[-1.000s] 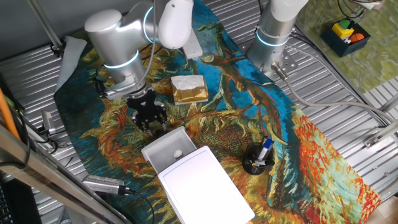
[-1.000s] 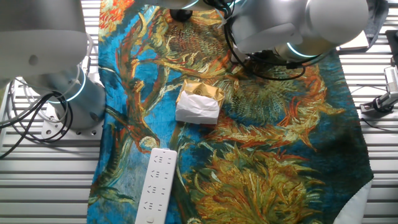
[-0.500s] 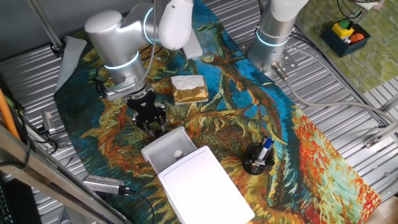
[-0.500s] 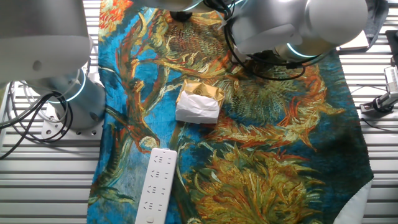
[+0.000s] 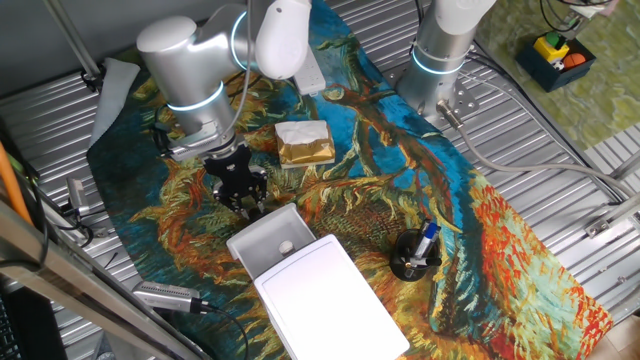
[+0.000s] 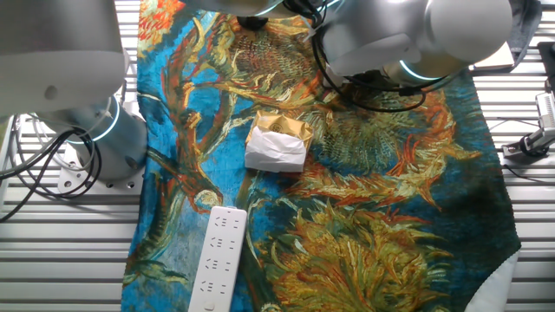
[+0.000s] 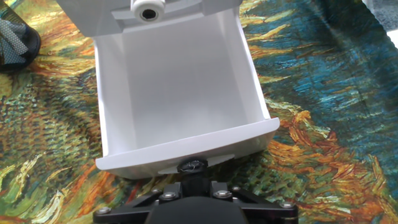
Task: Grasp the handle and close the drawer
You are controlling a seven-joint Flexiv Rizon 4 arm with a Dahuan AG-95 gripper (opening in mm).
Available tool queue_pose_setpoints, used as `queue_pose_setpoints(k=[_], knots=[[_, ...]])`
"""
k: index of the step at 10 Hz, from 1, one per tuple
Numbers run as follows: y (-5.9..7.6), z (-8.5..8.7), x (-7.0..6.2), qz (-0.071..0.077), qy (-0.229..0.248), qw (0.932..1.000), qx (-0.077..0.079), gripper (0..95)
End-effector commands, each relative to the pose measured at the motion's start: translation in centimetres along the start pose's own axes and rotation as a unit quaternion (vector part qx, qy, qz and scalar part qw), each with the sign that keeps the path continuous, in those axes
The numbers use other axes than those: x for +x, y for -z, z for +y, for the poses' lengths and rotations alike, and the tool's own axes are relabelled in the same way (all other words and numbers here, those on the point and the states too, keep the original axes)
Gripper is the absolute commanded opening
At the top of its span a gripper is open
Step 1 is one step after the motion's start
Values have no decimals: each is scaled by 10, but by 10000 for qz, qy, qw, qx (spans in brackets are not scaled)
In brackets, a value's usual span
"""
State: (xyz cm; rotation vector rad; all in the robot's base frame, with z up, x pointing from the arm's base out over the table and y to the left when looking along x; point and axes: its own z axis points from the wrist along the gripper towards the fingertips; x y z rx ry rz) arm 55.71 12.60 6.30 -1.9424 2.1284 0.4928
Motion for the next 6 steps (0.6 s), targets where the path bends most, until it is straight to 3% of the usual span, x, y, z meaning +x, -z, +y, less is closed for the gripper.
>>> queue_pose_setpoints(k=[1, 6], knots=[[-1, 0, -1, -31, 5, 10000, 7, 190], [-1, 0, -1, -43, 4, 10000, 24, 190]])
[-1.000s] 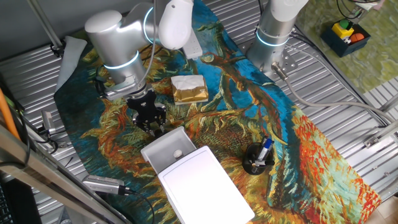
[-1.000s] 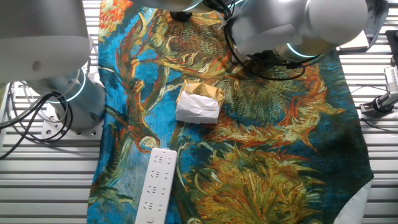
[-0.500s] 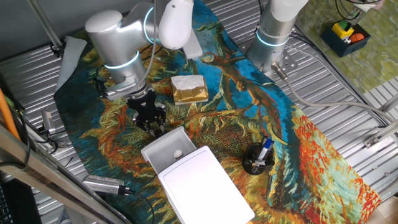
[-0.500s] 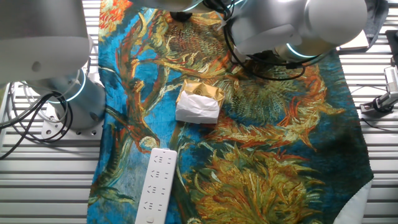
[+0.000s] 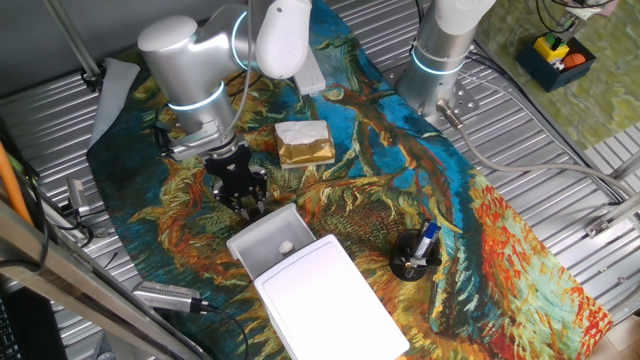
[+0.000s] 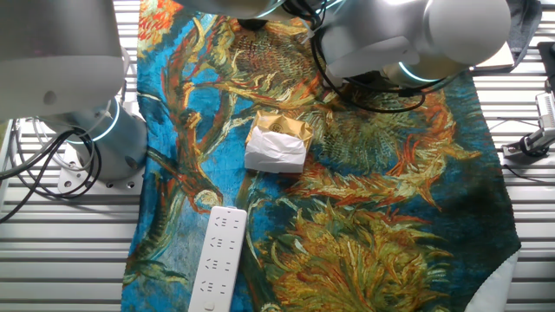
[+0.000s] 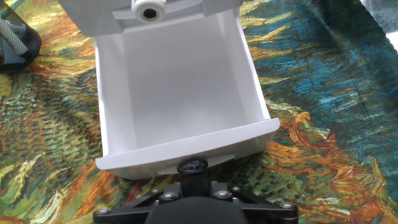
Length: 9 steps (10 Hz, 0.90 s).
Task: Grasp the handle and close the drawer
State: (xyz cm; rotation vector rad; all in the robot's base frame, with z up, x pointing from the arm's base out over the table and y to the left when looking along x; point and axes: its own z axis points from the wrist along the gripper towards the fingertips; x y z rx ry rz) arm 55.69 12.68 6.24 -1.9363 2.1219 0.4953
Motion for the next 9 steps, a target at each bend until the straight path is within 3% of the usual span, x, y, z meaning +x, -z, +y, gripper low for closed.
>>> queue_pose_setpoints(k=[1, 6, 7, 9], knots=[[0, 0, -1, -7, 0, 10000, 7, 190], [0, 0, -1, -39, -2, 10000, 9, 190], [0, 0, -2, -39, -5, 10000, 9, 0], [0, 0, -2, -32, -13, 10000, 10, 0]])
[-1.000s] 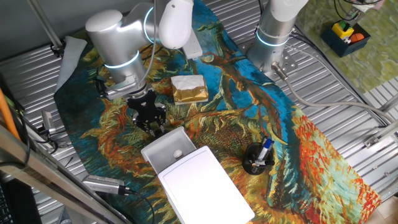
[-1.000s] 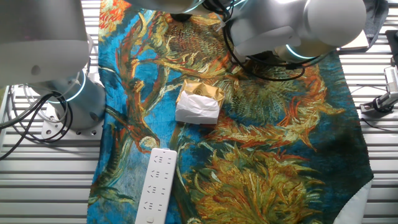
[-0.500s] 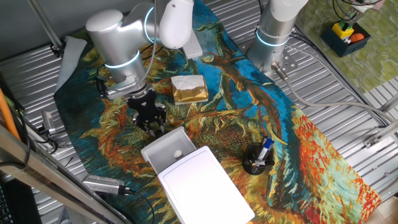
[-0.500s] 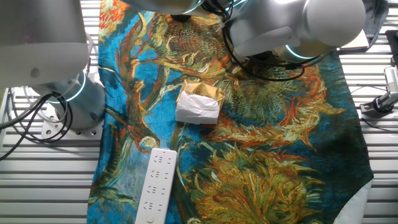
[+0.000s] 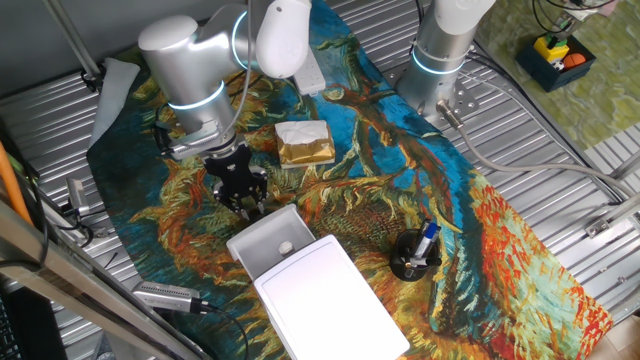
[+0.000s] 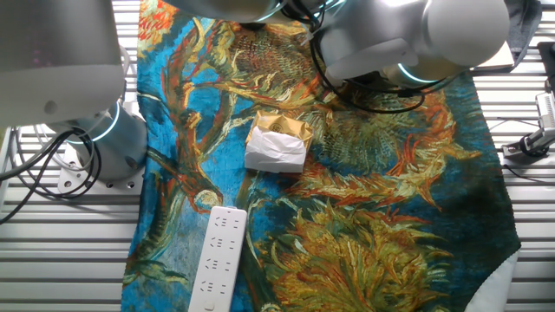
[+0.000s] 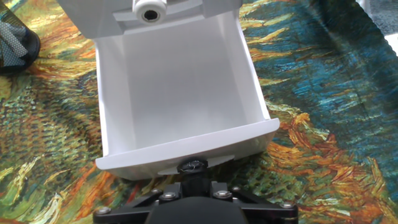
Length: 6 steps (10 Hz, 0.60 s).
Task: Grasp the handle and close the drawer
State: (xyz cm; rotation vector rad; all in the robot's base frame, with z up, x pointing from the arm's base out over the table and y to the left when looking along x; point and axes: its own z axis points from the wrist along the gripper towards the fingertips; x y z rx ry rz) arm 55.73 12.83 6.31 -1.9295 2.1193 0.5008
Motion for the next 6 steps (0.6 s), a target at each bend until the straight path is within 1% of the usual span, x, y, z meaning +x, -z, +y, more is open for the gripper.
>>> queue_pose_setpoints(k=[1, 6], knots=[[0, 0, -1, 0, -7, 10000, 6, 0], [1, 0, -3, 10, -19, 10000, 5, 0]])
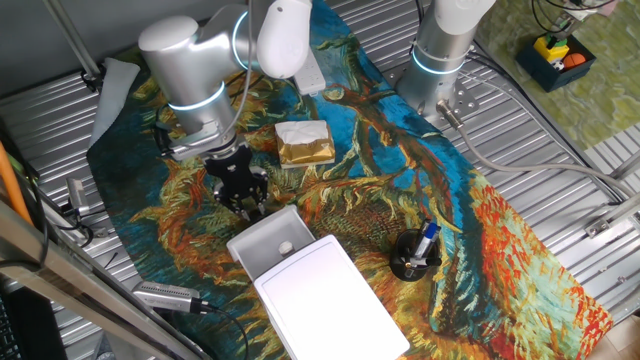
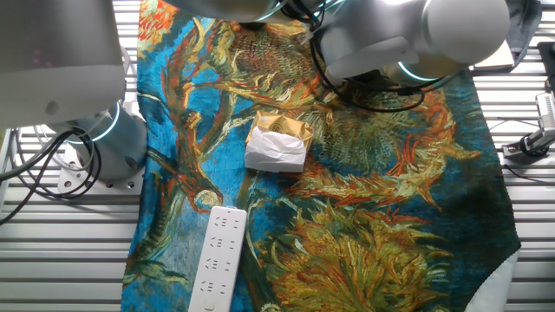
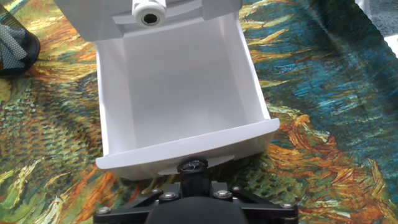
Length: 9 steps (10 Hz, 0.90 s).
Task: Grasp the handle and close the drawer
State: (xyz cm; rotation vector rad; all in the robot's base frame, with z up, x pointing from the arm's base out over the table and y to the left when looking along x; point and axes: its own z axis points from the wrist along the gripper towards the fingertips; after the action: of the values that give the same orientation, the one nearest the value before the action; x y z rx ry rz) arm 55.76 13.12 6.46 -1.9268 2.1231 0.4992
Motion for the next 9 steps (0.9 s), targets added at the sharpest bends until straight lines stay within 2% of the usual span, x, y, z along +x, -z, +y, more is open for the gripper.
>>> queue_pose_setpoints(k=[1, 9], knots=[[0, 1, -1, 4, -4, 10000, 0, 0], [-2, 2, -5, 13, -26, 10000, 8, 0]])
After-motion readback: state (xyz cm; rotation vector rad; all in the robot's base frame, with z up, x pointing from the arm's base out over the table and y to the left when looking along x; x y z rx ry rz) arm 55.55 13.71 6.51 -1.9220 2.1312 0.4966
